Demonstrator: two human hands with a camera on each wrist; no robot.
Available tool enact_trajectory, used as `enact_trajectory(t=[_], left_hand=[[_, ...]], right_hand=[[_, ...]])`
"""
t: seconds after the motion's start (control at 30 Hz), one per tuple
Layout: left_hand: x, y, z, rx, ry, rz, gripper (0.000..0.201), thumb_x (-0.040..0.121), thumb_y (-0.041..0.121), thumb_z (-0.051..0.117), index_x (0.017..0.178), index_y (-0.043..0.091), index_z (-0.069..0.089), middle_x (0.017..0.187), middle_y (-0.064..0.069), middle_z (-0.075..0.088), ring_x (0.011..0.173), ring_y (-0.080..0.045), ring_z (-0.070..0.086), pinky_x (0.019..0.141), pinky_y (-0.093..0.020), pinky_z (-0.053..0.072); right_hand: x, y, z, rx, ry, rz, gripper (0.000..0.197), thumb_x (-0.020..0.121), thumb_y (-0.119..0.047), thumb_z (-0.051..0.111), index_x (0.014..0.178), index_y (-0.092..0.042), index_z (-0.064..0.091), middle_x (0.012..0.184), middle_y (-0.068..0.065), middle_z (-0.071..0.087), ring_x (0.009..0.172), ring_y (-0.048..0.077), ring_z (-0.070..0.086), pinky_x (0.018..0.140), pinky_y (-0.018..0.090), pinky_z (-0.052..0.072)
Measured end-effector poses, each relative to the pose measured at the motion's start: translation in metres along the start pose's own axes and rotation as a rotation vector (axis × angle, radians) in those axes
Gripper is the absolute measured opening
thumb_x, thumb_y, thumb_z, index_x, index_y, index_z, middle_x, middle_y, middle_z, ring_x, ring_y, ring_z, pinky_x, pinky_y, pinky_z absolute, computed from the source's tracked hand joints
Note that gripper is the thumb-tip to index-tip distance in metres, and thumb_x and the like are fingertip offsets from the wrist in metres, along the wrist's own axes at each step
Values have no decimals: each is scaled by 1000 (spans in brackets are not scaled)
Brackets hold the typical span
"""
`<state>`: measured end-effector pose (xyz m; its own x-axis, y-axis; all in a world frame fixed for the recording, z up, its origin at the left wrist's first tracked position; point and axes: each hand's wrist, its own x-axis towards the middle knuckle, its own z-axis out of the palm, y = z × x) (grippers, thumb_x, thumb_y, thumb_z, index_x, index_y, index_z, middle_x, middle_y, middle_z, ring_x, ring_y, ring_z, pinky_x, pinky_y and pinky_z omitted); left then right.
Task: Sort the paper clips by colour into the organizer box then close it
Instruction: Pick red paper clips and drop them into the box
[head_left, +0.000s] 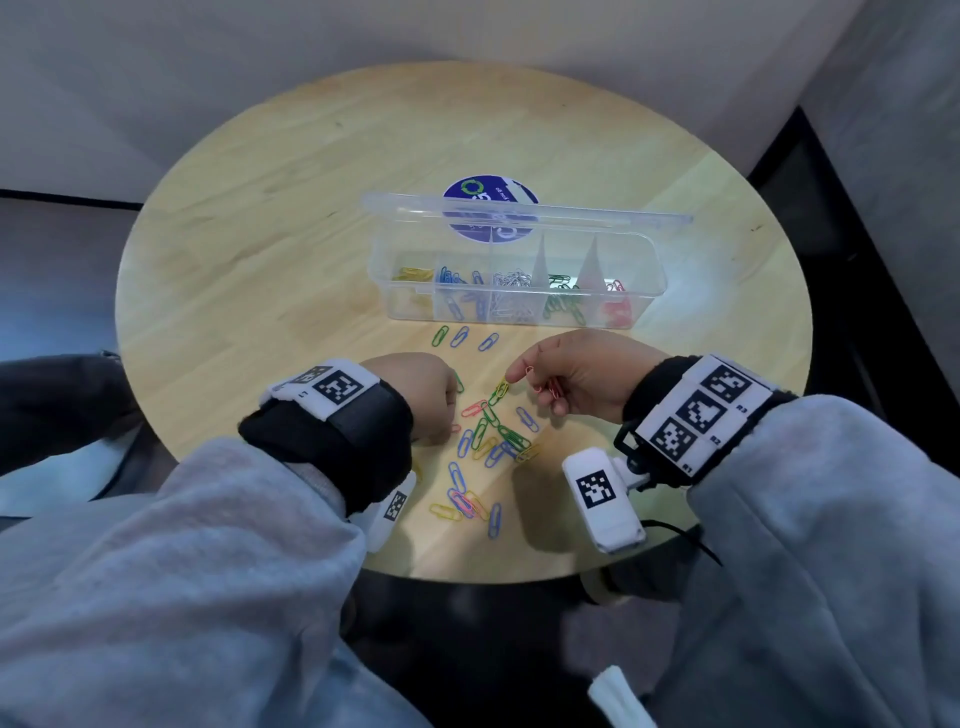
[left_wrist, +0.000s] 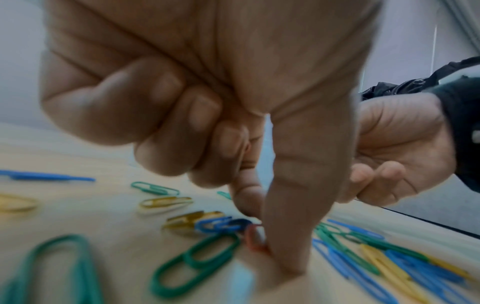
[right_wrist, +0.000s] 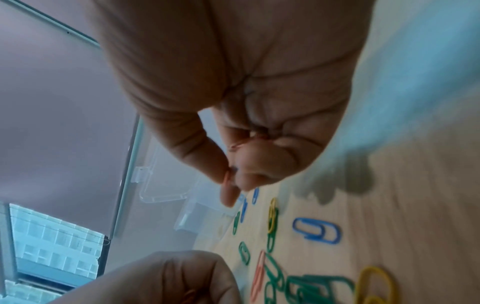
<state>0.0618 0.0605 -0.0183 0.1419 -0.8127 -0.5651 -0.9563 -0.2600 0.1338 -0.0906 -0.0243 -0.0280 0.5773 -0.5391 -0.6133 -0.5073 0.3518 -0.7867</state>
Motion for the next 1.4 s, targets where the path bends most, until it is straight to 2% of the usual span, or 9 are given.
enact_trajectory(t=[0.23, 0.33, 0.4, 0.5, 0.57, 0.73, 1.03, 1.23, 1.4], left_hand=[[-4, -24, -5, -388, -55, 57, 12, 76, 18, 68, 69, 20, 59, 60, 7, 55, 58, -11, 47, 58, -21, 38], [-9, -35, -11, -764, -87, 64, 26, 68, 9, 72, 59, 18, 49, 61, 1, 52, 50, -10, 42, 49, -17, 36], [-11, -39, -12, -1046, -76, 42, 23, 59, 5, 61, 54, 16, 41, 62, -5, 49, 44, -10, 39, 40, -14, 31], [-11, -45, -13, -1277, -62, 25, 35, 72, -6, 48, 50, 16, 34, 54, -4, 45, 37, -7, 37, 33, -11, 25], [-11, -46, -12, -1320, -63, 18, 41, 80, -9, 37, 48, 17, 35, 50, -2, 44, 35, -7, 35, 33, -10, 23], [-15, -46, -14, -1366, -87, 1, 34, 74, -4, 37, 49, 18, 38, 47, -1, 46, 37, -8, 34, 33, -9, 23], [-15, -37, -18, -1374, -61, -29, 25, 86, -2, 36, 73, 18, 43, 55, -2, 47, 40, -7, 35, 35, -11, 24], [-9, -31, -17, -1230, -15, -94, 21, 88, 3, 39, 77, 18, 48, 63, -1, 39, 44, -8, 32, 33, -11, 23], [-4, -33, -13, -1068, -6, -124, 19, 90, 6, 43, 76, 19, 49, 63, 0, 41, 50, -10, 28, 38, -14, 22]], right_hand=[[1, 4, 0, 52, -6, 80, 29, 91, 2, 32, 76, -2, 57, 63, 9, 45, 56, 19, 45, 50, 24, 39], [1, 3, 4, -4, -6, 81, 24, 88, 0, 35, 72, -3, 53, 67, 13, 48, 57, 22, 49, 48, 26, 42], [-2, 1, 11, -134, -63, 60, 20, 88, 0, 42, 71, -5, 52, 66, 14, 50, 55, 21, 48, 47, 26, 42], [-10, -2, 25, -400, -143, 10, 22, 86, -4, 59, 68, -13, 49, 61, 7, 52, 46, 13, 44, 44, 21, 40], [-14, -5, 34, -618, -150, -41, 26, 81, -14, 69, 65, -18, 49, 60, 1, 54, 43, 8, 40, 43, 18, 35], [-23, -9, 59, -1002, -170, -114, 21, 71, -35, 76, 73, -22, 59, 62, -9, 48, 58, 7, 43, 55, 23, 34], [-25, -4, 84, -1277, -167, -145, 20, 78, -32, 70, 91, -17, 69, 68, -8, 50, 62, 10, 47, 49, 21, 33], [-19, 3, 83, -1257, -159, -134, 5, 78, -21, 67, 78, -21, 61, 70, -7, 53, 75, 16, 54, 56, 24, 40], [-22, -4, 55, -1049, -124, -162, 6, 74, -17, 68, 75, -21, 64, 59, -8, 50, 53, 4, 45, 52, 18, 37]])
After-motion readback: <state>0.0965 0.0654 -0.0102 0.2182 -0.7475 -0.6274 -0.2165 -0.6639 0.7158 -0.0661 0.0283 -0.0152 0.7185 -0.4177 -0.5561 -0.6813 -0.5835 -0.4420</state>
